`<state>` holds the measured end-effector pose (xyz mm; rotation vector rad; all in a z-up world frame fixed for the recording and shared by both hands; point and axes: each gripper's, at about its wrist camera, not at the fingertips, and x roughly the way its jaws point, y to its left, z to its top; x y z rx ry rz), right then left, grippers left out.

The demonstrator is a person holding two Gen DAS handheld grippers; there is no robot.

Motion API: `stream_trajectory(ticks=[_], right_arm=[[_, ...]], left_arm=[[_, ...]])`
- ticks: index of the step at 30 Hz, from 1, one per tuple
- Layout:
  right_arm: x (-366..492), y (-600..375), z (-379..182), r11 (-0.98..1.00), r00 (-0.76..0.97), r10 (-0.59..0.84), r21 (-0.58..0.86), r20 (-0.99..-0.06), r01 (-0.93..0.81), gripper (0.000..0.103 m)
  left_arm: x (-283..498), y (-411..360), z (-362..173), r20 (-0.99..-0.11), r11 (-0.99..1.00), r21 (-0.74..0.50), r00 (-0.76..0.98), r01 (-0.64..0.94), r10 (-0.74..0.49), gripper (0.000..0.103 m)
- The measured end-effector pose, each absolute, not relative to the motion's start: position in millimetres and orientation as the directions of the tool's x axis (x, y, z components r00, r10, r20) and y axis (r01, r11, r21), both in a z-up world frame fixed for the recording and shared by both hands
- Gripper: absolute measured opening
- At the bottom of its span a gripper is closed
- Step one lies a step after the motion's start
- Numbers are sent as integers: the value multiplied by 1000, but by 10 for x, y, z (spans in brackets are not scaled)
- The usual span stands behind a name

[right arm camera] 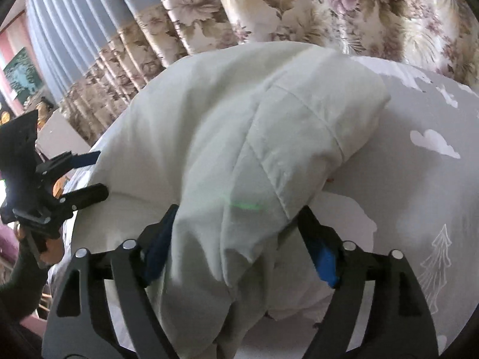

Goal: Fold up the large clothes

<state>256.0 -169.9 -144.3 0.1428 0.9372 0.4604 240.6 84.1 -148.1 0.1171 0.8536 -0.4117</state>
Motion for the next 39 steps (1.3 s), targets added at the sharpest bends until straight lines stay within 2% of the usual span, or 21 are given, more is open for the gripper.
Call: stream_trajectory(ticks=[1,3,4,6,8,14,17,23,29,34,39], right_arm=[[2514,-1697,-1363,895,512,439,311,-738,-318,79],[2311,-1754,-1152,905,557,421,289,-716,-313,87],[2170,-1797,-1029,913,594,406,275,-695,-302,100],[1931,-1851,-865,922,647,388,268,-656,-280,100],[1669,-1861,-772,940,694,340,259,-634,-223,100],[1078,-1644,-677,992,813,102,117,-573,-42,100],[920,-1500,-619,998,797,-30,26,-603,57,100],[519,-1323,-359,998,832,-66,-39,-551,54,100],[209,-1230,-97,993,861,-114,-70,-496,91,100],[63,-1268,48,991,874,-136,-47,-467,129,100],[-24,-1256,103,983,880,-181,-69,-440,167,100]], left_arm=[[2361,870,-1436,-751,928,-44,600,370,-275,102],[2201,923,-1319,-730,949,31,656,314,-193,102],[2084,947,-1242,-708,960,86,695,266,-129,102],[1886,987,-1129,-670,971,154,741,183,-33,102],[1674,1048,-1034,-658,984,151,753,98,26,102],[1233,1035,-893,-647,994,114,760,6,69,102],[1008,1001,-764,-633,996,85,772,1,53,102],[563,894,-405,-562,999,30,827,21,0,102],[252,751,-132,-510,997,37,859,62,-34,102],[104,699,-60,-490,996,44,871,77,-45,102],[127,658,-122,-511,996,39,858,82,-50,102]])
